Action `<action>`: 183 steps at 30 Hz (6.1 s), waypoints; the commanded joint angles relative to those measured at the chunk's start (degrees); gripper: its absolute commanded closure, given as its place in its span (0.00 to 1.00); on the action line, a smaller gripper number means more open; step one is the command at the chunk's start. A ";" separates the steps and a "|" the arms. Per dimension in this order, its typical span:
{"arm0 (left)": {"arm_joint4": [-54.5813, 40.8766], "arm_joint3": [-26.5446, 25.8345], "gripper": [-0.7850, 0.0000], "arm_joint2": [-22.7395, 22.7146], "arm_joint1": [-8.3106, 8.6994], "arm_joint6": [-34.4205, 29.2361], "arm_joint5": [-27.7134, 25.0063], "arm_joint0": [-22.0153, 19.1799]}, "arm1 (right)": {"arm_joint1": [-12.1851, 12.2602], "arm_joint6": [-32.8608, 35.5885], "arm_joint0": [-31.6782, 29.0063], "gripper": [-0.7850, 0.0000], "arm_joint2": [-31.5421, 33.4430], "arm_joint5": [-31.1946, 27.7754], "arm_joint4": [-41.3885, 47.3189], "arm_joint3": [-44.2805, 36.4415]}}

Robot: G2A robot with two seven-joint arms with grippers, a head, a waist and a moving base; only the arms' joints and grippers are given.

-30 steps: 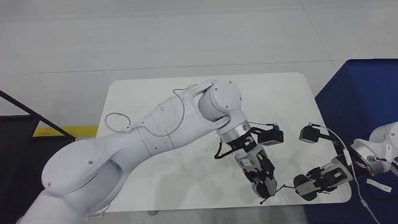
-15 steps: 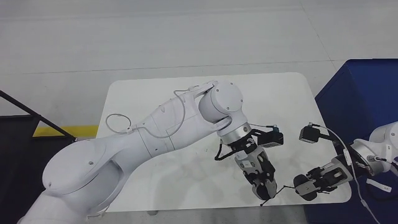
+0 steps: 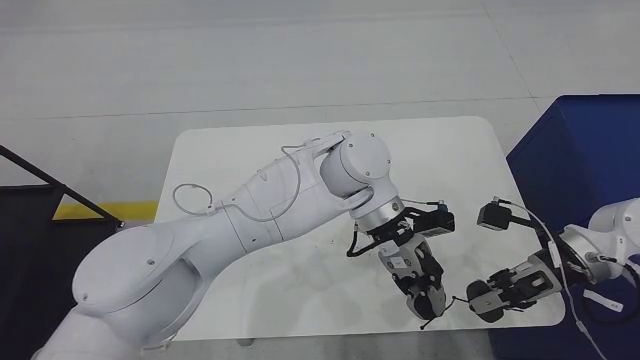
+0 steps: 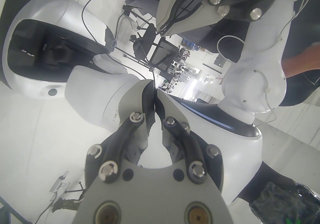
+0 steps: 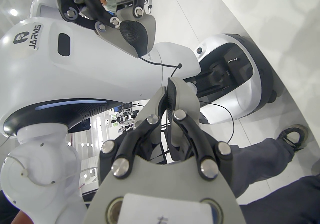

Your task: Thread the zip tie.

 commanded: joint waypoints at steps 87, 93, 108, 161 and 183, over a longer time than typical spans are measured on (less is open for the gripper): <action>-0.58 -0.53 1.00 0.00 1.00 0.00 -2.91 -1.66 | -1.22 2.33 0.75 1.00 1.03 1.51 4.04 5.62; 1.05 -2.19 1.00 -1.61 1.46 1.09 -2.13 0.02 | -1.48 2.33 0.45 1.00 0.74 0.95 2.71 4.94; 4.62 -2.73 1.00 -4.58 1.35 0.00 0.00 1.79 | -0.65 2.33 -0.27 1.00 0.44 0.06 2.96 4.14; 6.90 -3.02 1.00 -6.16 0.69 0.00 0.00 2.41 | -0.12 2.33 -0.20 1.00 0.43 0.05 3.33 4.04; 7.19 -3.09 1.00 -6.08 0.73 0.00 0.00 2.89 | -0.12 2.33 -0.20 1.00 0.43 0.05 3.33 4.04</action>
